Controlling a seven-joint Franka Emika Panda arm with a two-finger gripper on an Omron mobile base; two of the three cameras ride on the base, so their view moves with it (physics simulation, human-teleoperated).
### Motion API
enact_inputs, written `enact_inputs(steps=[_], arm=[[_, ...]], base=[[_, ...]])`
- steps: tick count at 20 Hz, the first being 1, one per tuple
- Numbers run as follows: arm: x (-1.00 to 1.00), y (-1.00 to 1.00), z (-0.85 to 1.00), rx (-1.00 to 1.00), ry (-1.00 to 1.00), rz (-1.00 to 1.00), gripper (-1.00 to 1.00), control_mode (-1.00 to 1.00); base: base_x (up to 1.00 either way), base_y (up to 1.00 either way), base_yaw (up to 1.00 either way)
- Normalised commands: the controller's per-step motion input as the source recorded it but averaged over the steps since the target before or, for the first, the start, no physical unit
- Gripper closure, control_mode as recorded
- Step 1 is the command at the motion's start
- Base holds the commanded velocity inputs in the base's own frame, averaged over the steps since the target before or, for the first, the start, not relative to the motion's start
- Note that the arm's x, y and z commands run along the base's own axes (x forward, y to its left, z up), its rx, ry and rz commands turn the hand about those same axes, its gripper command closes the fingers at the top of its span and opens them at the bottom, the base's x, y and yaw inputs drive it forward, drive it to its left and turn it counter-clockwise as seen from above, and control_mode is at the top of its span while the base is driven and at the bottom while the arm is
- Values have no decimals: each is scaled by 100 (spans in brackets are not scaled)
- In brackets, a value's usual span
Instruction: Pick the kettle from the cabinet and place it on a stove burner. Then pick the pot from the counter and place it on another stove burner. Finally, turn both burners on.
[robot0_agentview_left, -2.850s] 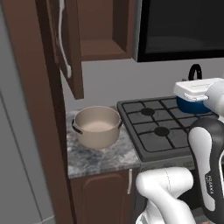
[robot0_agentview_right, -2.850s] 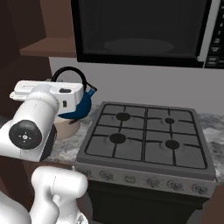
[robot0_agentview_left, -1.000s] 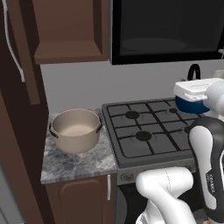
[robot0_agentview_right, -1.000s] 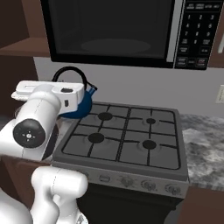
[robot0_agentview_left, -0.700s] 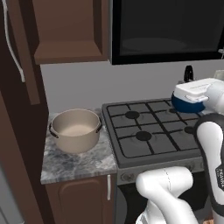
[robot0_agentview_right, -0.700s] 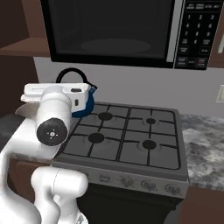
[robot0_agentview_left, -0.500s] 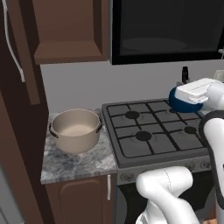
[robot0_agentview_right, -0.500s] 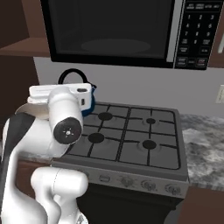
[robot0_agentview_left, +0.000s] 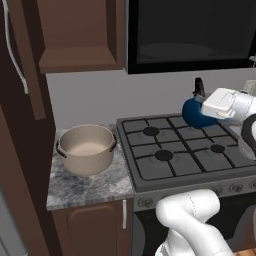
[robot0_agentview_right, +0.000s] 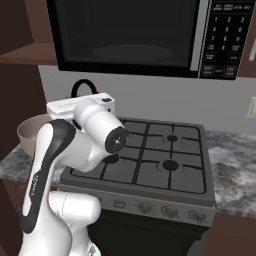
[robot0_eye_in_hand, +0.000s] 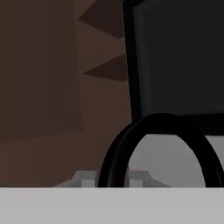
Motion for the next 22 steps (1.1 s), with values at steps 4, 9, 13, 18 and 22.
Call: enact_inputs(steps=[4,9,13,18,22], arm=[[25,0,-27,0,0,28,100,-100],[31,0,-35,0,0,27,100,-100],[33,0,-30,0,0,26,100,-100],[26,-1,-16,0,1,17,100,-100],[35,0,-9,0,2,8,100,-100]], base=[[0,0,0],[0,0,0],[0,0,0],[0,0,0],[0,0,0]])
